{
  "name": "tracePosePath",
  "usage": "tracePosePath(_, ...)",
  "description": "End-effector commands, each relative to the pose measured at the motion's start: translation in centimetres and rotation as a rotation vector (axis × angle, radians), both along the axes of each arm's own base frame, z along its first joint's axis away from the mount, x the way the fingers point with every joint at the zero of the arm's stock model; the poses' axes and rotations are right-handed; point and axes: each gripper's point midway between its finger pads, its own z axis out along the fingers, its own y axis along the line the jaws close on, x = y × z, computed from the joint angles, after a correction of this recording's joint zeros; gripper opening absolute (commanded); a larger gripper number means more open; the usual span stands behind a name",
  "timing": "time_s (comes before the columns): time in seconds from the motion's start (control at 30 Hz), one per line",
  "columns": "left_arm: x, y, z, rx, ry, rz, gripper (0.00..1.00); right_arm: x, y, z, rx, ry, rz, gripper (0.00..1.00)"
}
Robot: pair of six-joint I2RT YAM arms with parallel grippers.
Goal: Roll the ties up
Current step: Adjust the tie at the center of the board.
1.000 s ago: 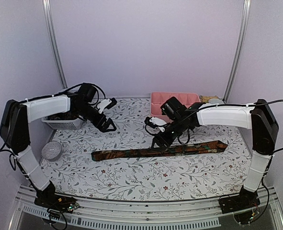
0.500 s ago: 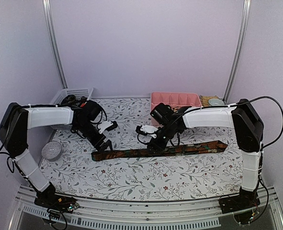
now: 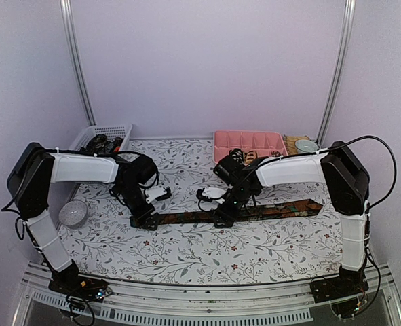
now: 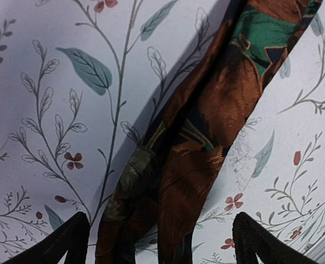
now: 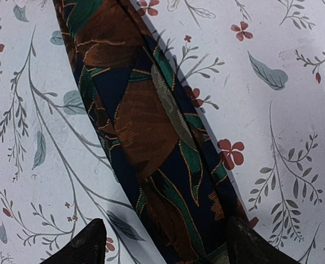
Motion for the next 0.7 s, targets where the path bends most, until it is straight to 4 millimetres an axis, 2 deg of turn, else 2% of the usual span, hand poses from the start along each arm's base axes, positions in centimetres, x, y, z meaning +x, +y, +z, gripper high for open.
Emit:
tracePosePath(0.0,0.7,1.05,-0.3,0.054,-0.017,0.01,0.87,-1.13,-1.32,-3.23,-0.08,0.051,0.007,0.74)
tracePosePath(0.13,0.93,1.55,-0.88,0.074,-0.01,0.02,0.7,-1.25,-1.43,-3.0,-0.076,0.052,0.013,0.74)
tracePosePath(0.2,1.16,1.63,-0.81,0.066,-0.01,0.028,0.56,-1.35,-1.44,-2.87,-0.073,0.053,0.017,0.74)
tracePosePath(0.23,1.25,1.69,-0.77,0.062,-0.008,0.033,0.51,-1.38,-1.44,-2.84,-0.071,0.054,0.018,0.74)
tracePosePath(0.47,1.5,1.8,-0.44,0.04,-0.006,0.043,0.47,-1.72,-1.46,-2.7,-0.065,0.06,0.026,0.73)
tracePosePath(0.53,1.53,1.92,-0.37,0.042,-0.01,0.046,0.42,-1.74,-1.49,-2.65,-0.064,0.061,0.026,0.73)
tracePosePath(0.63,1.67,1.99,-0.17,0.032,-0.012,0.054,0.43,-1.76,-1.42,-2.4,-0.057,0.061,0.029,0.73)
tracePosePath(0.67,1.69,1.95,-0.09,0.027,-0.012,0.054,0.46,-1.86,-1.38,-2.36,-0.056,0.062,0.031,0.73)
